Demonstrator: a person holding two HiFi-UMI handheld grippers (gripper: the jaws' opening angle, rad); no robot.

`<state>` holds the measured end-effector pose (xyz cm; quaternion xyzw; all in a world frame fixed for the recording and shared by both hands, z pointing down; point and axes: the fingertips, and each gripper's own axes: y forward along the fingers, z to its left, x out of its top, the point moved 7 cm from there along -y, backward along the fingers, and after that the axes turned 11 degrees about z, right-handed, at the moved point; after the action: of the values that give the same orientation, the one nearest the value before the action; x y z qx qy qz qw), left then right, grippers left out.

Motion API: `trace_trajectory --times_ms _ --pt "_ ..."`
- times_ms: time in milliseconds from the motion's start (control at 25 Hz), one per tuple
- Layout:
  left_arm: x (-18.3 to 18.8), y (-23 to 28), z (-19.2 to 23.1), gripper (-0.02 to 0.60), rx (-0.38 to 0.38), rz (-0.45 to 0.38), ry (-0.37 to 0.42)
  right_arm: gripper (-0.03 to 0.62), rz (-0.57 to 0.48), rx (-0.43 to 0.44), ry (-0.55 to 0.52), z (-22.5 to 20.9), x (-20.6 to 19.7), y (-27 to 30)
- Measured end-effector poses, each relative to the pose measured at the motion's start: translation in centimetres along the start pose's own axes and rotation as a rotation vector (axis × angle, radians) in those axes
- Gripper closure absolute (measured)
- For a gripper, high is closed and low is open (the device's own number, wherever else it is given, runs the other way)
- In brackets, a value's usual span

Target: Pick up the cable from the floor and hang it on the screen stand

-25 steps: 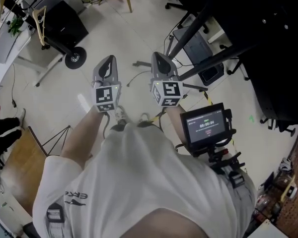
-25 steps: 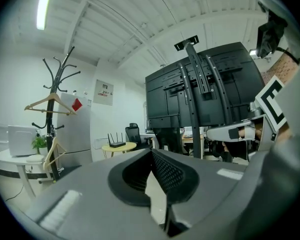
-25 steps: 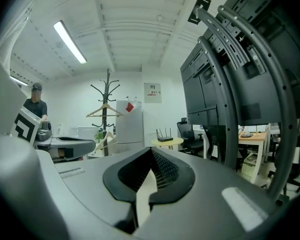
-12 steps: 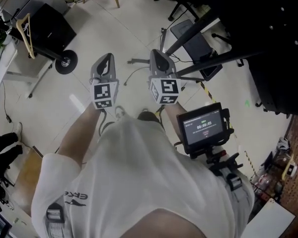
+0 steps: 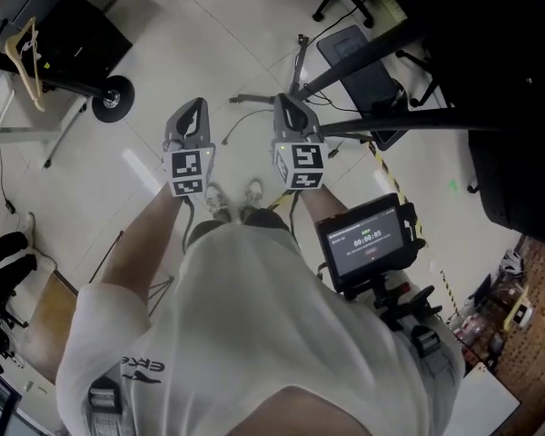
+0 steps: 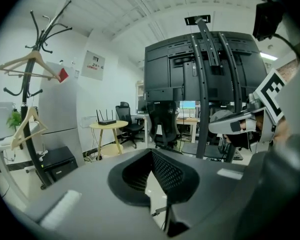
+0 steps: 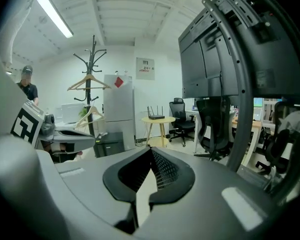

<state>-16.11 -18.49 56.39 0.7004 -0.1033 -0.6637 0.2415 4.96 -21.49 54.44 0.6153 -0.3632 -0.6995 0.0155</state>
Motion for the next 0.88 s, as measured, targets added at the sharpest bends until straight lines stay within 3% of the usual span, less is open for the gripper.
trace_trajectory --times_ms 320,640,880 --pt "-7.0 8.8 0.4 0.580 -0.018 0.108 0.035 0.580 0.098 0.060 -0.002 -2.2 -6.6 9.0" --pt "-19.9 15.8 0.0 0.580 -0.068 0.226 0.098 0.580 0.201 0.097 -0.007 -2.8 -19.0 15.8" --pt "-29.7 22.3 -0.4 0.578 -0.112 0.267 0.132 0.580 0.218 0.087 0.002 -4.1 -27.9 21.6"
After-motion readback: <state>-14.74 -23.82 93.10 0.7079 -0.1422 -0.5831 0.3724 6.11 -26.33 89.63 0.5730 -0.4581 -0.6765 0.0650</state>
